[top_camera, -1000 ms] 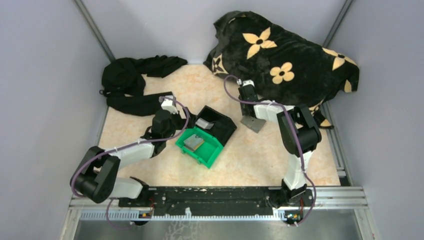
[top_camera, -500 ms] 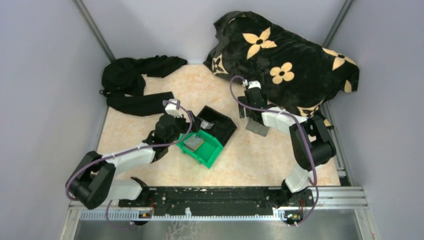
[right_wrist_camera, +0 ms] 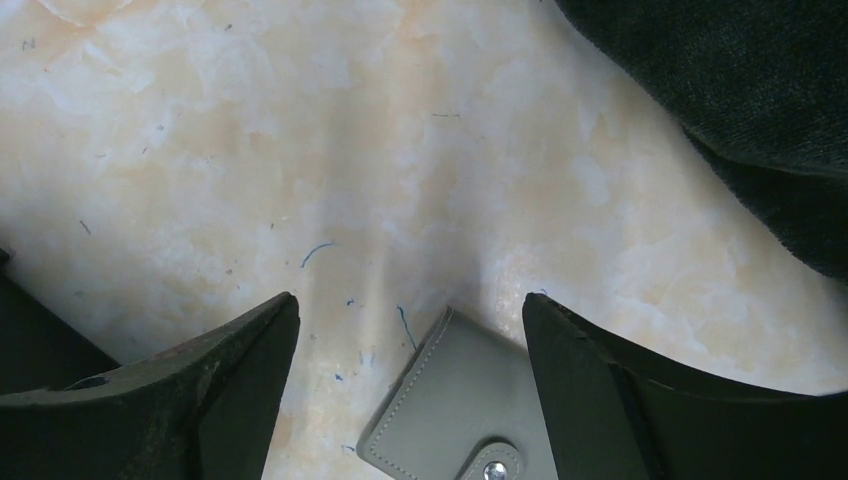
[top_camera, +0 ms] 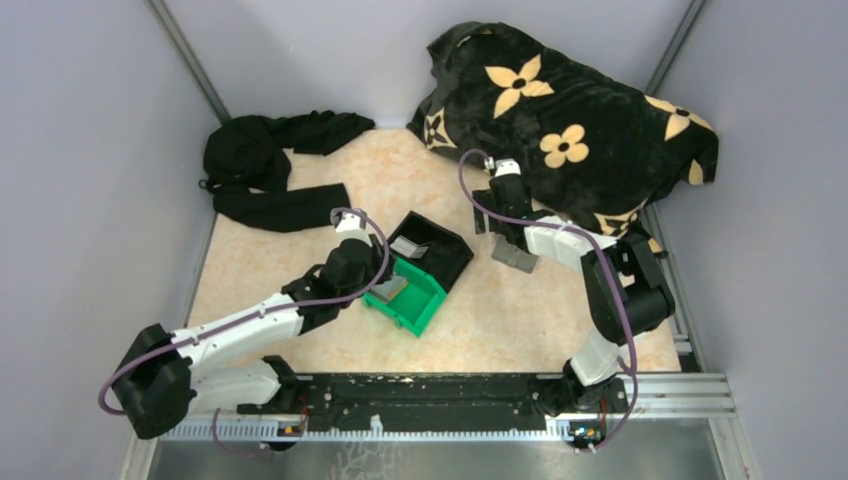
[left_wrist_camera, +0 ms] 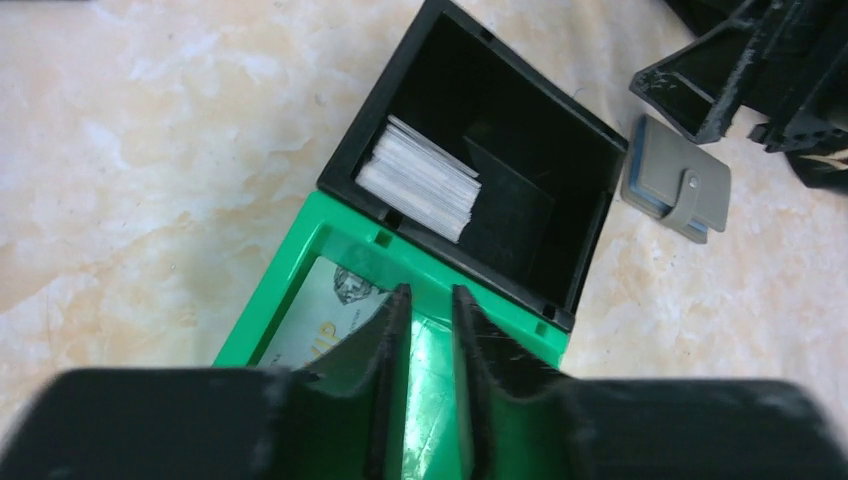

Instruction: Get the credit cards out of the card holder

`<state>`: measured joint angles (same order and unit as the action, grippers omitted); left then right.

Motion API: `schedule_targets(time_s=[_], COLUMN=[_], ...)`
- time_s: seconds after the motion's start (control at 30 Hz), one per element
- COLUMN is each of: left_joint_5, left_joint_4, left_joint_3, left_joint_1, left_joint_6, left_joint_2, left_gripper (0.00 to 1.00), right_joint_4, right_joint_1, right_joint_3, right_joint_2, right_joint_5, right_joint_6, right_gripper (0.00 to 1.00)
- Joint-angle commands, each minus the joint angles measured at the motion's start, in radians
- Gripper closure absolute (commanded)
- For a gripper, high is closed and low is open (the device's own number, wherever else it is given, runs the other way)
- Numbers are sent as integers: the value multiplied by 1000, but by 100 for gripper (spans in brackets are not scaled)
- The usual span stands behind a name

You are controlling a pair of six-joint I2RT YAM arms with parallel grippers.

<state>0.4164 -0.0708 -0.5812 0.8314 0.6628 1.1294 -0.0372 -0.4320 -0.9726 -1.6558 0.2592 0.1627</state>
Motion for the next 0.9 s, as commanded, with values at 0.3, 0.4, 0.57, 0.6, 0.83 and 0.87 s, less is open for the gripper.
schedule_targets(time_s=[0.3, 0.4, 0.57, 0.6, 0.83, 0.87], left_joint_5=[117, 165, 142, 133, 114, 113], left_joint_4=[97, 104, 143, 126, 73, 63], left_joint_3=[2, -11, -67, -70, -156, -171], left_joint_1=[5, -5, -76, -88, -173, -183], left_joint_6=[70, 49, 48, 38, -6, -14], left_joint_2=[107, 142, 233, 246, 346, 357], left_gripper=[89, 86, 82, 82, 82, 82], right_joint_4=[50, 49, 46, 45, 55, 56], right_joint_1=[-8, -8, -9, -8, -9, -9], right_joint_3=[25, 28, 32, 33, 48, 51], right_joint_2=[27, 33, 39, 41, 48, 50], right_joint_5=[21, 26, 18, 13, -26, -27], right_joint_6=[14, 14, 15, 18, 32, 32], right_gripper=[18, 18, 19, 19, 19, 19])
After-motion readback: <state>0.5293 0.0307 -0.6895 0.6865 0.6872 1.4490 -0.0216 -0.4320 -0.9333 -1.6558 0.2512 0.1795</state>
